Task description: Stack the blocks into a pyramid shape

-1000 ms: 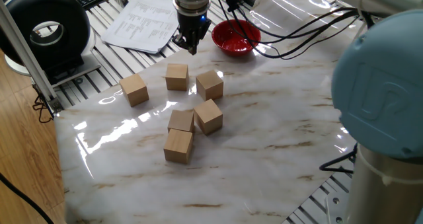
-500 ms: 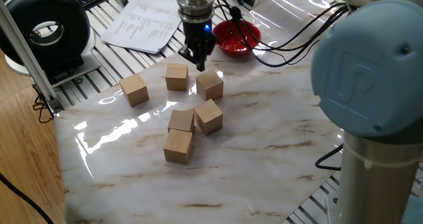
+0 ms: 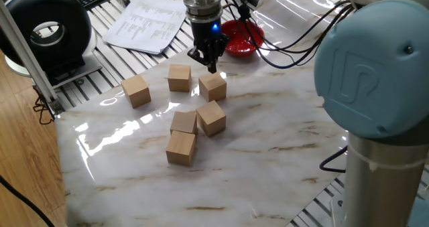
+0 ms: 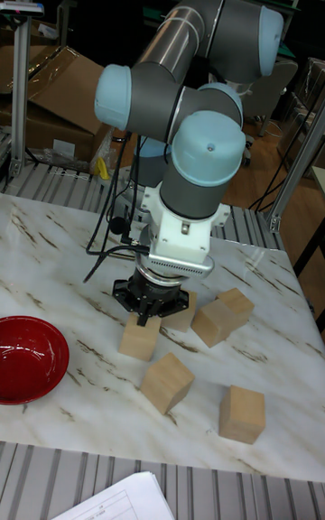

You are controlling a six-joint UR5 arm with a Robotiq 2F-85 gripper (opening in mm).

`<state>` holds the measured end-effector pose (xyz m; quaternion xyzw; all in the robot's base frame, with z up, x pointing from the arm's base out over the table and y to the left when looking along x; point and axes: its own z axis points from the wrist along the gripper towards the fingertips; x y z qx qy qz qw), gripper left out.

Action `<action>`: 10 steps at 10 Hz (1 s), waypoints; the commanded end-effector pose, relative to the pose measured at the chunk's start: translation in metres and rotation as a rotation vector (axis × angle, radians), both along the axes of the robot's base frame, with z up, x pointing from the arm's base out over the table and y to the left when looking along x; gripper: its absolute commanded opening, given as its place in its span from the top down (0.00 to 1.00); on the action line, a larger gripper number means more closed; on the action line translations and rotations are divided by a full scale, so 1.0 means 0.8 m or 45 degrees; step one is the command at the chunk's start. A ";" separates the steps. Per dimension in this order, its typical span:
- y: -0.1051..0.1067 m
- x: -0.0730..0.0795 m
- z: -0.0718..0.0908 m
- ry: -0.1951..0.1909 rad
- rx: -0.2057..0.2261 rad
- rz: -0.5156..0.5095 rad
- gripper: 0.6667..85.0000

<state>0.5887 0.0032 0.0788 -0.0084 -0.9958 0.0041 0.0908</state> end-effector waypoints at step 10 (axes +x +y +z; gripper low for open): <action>0.012 0.017 0.014 -0.170 0.035 -0.119 0.99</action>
